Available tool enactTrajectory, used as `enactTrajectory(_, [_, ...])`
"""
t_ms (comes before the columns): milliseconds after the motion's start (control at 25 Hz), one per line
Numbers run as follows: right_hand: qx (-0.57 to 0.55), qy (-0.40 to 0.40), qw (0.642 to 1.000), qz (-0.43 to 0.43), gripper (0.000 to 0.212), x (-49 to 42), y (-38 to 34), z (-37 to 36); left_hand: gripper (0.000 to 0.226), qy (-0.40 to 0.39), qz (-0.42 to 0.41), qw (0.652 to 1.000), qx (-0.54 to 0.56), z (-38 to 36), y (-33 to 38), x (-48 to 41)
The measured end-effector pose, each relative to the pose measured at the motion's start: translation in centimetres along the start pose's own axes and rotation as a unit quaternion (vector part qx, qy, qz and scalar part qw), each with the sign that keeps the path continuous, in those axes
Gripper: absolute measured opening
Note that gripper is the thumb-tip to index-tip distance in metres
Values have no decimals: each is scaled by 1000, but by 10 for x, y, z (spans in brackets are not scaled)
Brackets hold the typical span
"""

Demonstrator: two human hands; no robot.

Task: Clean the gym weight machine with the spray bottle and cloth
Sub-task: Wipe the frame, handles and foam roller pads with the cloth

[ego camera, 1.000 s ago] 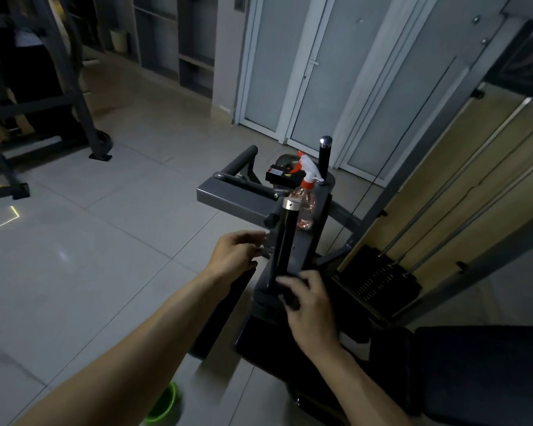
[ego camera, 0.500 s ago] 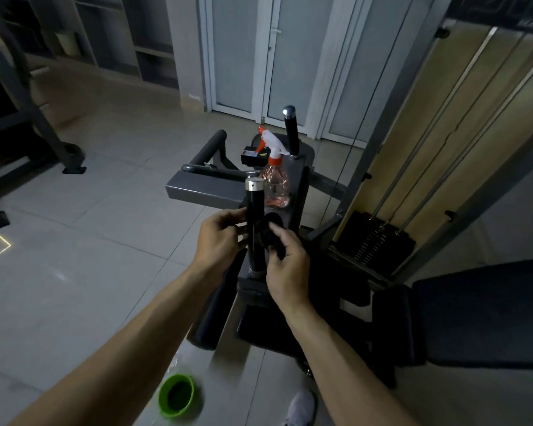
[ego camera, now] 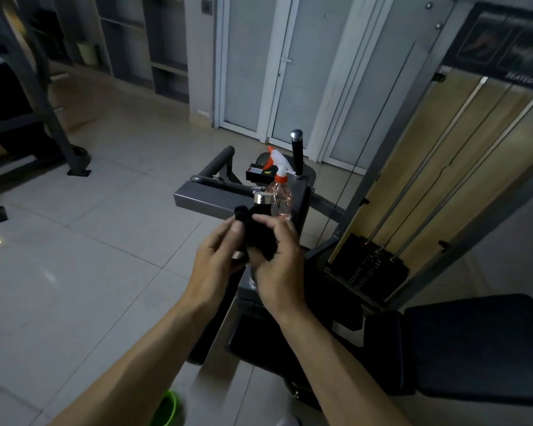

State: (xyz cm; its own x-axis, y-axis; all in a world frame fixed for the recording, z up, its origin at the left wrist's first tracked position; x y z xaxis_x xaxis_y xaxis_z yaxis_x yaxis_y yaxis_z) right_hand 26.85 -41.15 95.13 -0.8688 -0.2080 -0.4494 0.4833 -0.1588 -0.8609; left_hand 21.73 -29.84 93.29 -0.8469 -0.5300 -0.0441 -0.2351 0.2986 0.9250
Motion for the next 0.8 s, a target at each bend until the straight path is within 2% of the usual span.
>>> enactTrajectory(40, [-14, -35, 999, -7, 52, -1, -5, -9, 27, -4, -18, 1000, 12, -2, 4, 4])
enactTrajectory(120, [-66, -127, 988, -49, 71, 0, 1, -19, 30, 59, -32, 998, 20, 11, 9, -6])
enactTrajectory(200, [-56, -136, 986, -80, 77, -4, 16, -4, 35, 139, -30, 989, -33, 30, 1, -34])
enactTrajectory(240, [-29, -111, 988, -100, 74, -8, 29, 6, 40, 143, -37, 987, -68, 31, -1, -51])
enactTrajectory(320, [49, -83, 983, -157, 69, -12, 62, 18, 58, 56, -70, 988, -125, 10, -8, -80])
enactTrajectory(400, [104, -132, 966, -194, 69, -6, 84, 8, 69, -17, -114, 973, -201, -18, -23, -86])
enactTrajectory(480, [127, -176, 958, -190, 71, 4, 94, -6, 65, 4, -147, 959, -244, -18, -37, -79])
enactTrajectory(600, [155, -166, 961, -160, 71, 6, 92, -8, 48, 51, -189, 952, -234, 3, -59, -50])
enactTrajectory(800, [164, -148, 962, -164, 76, 8, 101, -9, 71, 28, -177, 949, -258, 17, -95, -12])
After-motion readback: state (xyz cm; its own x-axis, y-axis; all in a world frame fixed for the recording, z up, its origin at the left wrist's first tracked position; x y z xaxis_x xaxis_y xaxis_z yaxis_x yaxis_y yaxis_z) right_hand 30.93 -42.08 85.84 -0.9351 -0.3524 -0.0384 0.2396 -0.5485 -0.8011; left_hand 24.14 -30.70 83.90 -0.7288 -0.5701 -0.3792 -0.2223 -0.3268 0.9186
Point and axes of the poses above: each hand's wrist, its own x-axis away from the middle knuckle, its own z-axis out of the back of the hand, y = z × x, the point moved 8 cm from there along -x, towards the middle knuckle, and after that the axes turned 7 degrees about y, right-handed, at the moved point
